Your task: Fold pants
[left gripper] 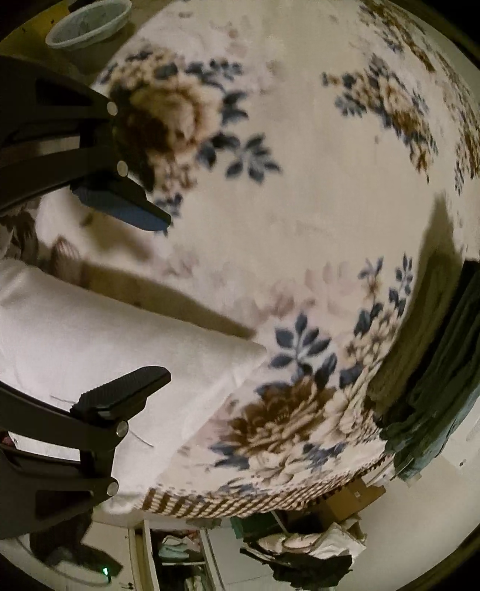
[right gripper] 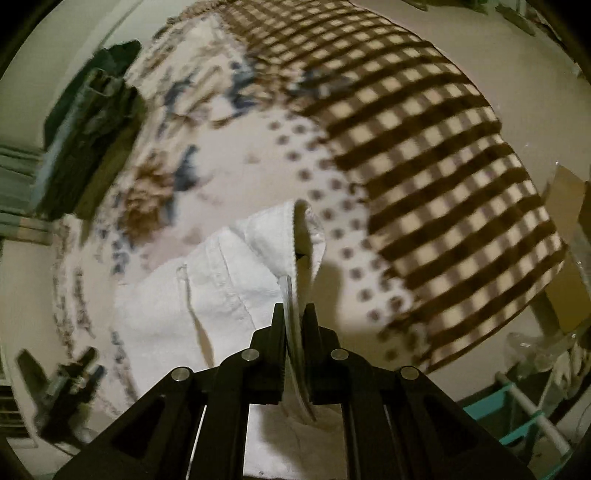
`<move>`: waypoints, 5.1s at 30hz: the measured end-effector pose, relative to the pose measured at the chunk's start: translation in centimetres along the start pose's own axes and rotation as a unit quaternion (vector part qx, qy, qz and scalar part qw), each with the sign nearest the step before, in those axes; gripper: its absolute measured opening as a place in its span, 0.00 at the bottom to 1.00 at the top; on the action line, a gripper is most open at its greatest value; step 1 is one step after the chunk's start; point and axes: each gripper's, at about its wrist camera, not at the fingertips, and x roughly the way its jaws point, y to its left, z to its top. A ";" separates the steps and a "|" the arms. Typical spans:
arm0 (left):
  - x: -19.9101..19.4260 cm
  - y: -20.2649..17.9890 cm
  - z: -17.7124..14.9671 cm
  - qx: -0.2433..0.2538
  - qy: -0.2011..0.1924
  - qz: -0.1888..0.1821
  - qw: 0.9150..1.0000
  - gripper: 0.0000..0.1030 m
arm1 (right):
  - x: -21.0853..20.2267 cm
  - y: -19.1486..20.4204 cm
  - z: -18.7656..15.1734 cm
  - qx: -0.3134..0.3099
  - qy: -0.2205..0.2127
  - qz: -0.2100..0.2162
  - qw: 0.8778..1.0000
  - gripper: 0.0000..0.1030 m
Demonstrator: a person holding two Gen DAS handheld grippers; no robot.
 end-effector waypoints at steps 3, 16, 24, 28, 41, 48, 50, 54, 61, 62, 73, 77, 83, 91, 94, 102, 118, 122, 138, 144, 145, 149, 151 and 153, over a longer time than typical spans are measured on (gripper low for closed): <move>1.7 -1.5 0.6 0.013 0.011 -0.008 1.000 0.72 | 2.2 -0.5 0.2 -0.028 0.003 -0.038 0.999 0.08; 10.2 -1.3 3.5 -0.015 0.087 -0.096 0.991 0.26 | 4.4 -2.3 0.1 -0.034 0.004 -0.050 0.998 0.09; 9.0 -0.6 3.2 -0.032 0.120 -0.123 0.985 0.65 | 4.9 -2.3 0.9 0.005 0.032 -0.020 0.999 0.51; 6.0 0.2 0.8 -0.037 0.115 -0.158 0.980 0.93 | 1.0 -5.8 -0.8 0.073 0.012 0.067 0.995 0.93; 7.9 -1.0 -6.0 0.010 0.169 -0.107 0.980 0.93 | 7.2 -6.2 -13.1 0.205 0.022 0.235 0.950 0.93; 8.1 -2.2 -5.7 0.037 0.161 -0.088 0.982 0.94 | 7.2 -4.4 -12.0 0.193 -0.032 0.262 0.945 0.81; 8.2 -2.6 -5.6 0.041 0.159 -0.086 0.983 0.94 | 7.0 -3.9 -11.7 0.183 -0.031 0.266 0.946 0.81; 8.6 -2.4 -6.1 0.042 0.155 -0.082 0.984 0.94 | 8.6 -3.1 -10.7 0.172 -0.008 0.253 0.952 0.81; 8.7 -2.2 -6.0 0.036 0.149 -0.088 0.984 0.95 | 8.6 -2.5 -9.3 0.162 -0.005 0.245 0.956 0.59; 8.7 -2.0 -6.0 0.034 0.149 -0.090 0.984 0.95 | 8.3 -2.3 -9.1 0.161 -0.009 0.245 0.956 0.58; 9.4 -1.4 -5.7 0.021 0.152 -0.106 0.982 0.99 | 8.9 -3.0 -8.5 0.155 0.039 0.225 0.961 0.63; 9.4 -0.9 -5.4 0.008 0.157 -0.122 0.980 0.99 | 8.9 -4.5 -10.3 0.174 0.041 0.243 0.953 0.63; 9.5 -0.2 -5.0 -0.007 0.161 -0.136 0.977 0.99 | 9.0 -5.1 -11.9 0.199 0.052 0.249 0.946 0.72; 9.3 0.1 -5.0 -0.006 0.170 -0.135 0.976 0.99 | 9.0 -5.6 -15.1 0.248 0.097 0.244 0.932 0.85; 9.3 0.1 -5.0 -0.006 0.171 -0.135 0.976 0.99 | 10.3 -5.0 -15.9 0.247 0.103 0.261 0.927 0.85; 9.5 -0.2 -4.8 0.005 0.177 -0.136 0.975 0.99 | 8.6 -2.2 -15.4 0.215 0.038 0.268 0.938 0.78; 6.8 -0.6 -5.2 0.028 0.129 -0.170 0.977 0.41 | 8.5 -2.3 -15.1 0.218 -0.009 0.273 0.937 0.40; 3.7 -1.7 -5.4 0.043 0.095 -0.170 0.980 0.32 | 7.0 -1.1 -14.7 0.206 -0.019 0.261 0.943 0.37; -12.0 -8.1 5.1 0.063 0.021 -0.204 0.977 0.30 | -10.3 9.4 -6.7 0.095 -0.066 0.291 0.950 0.35; -16.2 -9.6 15.8 0.077 -0.025 -0.222 0.972 0.30 | -14.5 17.8 0.5 0.065 -0.105 0.315 0.941 0.35; -16.4 -9.3 17.4 0.078 -0.028 -0.224 0.971 0.30 | -14.8 19.7 2.0 0.059 -0.113 0.317 0.940 0.34; -16.1 -8.6 26.1 0.083 -0.036 -0.236 0.967 0.30 | -14.5 26.4 7.5 0.050 -0.137 0.318 0.937 0.34; -15.2 -8.0 30.3 0.085 -0.036 -0.239 0.967 0.30 | -13.5 29.8 10.4 0.052 -0.146 0.319 0.935 0.34; -13.9 -7.5 34.9 0.088 -0.035 -0.241 0.966 0.30 | -12.2 33.0 13.4 0.051 -0.157 0.318 0.933 0.34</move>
